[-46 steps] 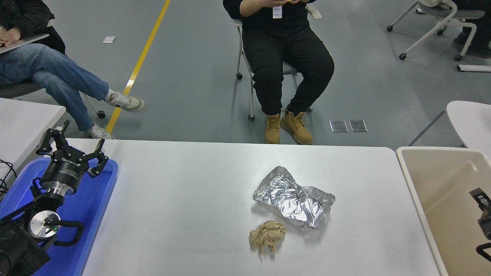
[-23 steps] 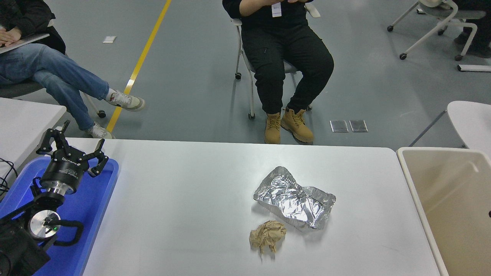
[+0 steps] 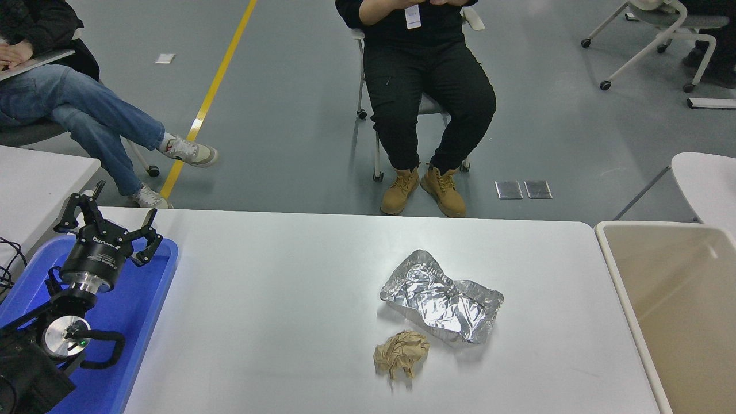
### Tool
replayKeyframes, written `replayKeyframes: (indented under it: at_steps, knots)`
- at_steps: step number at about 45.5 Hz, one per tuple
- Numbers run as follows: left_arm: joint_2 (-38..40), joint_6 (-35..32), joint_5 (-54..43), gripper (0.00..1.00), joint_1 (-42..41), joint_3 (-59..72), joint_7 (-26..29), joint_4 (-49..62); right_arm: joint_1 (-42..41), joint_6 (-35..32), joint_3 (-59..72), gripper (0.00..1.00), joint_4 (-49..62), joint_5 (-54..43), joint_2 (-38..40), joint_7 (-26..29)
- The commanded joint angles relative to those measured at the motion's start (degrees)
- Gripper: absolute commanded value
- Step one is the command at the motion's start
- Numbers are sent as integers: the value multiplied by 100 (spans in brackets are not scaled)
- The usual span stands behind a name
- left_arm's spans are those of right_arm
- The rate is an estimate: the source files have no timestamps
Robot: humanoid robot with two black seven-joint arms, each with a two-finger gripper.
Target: Clean the table surface
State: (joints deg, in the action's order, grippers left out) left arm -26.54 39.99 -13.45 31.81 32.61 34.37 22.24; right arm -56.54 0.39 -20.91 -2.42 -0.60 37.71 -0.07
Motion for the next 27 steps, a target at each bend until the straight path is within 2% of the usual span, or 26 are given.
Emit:
replayKeyframes:
  at_steps: [1, 12, 27]
  knots:
    - [0, 0, 0, 100, 0, 0, 0, 0, -112, -135, -1230, 99, -1057, 157, 728, -2]
    - [0, 0, 0, 100, 0, 0, 0, 0, 46, -240, -2145, 99, -2499, 157, 1318, -2]
    - [0, 0, 0, 100, 0, 0, 0, 0, 55, -689, -2497, 99, -3677, 16, 1441, -2]
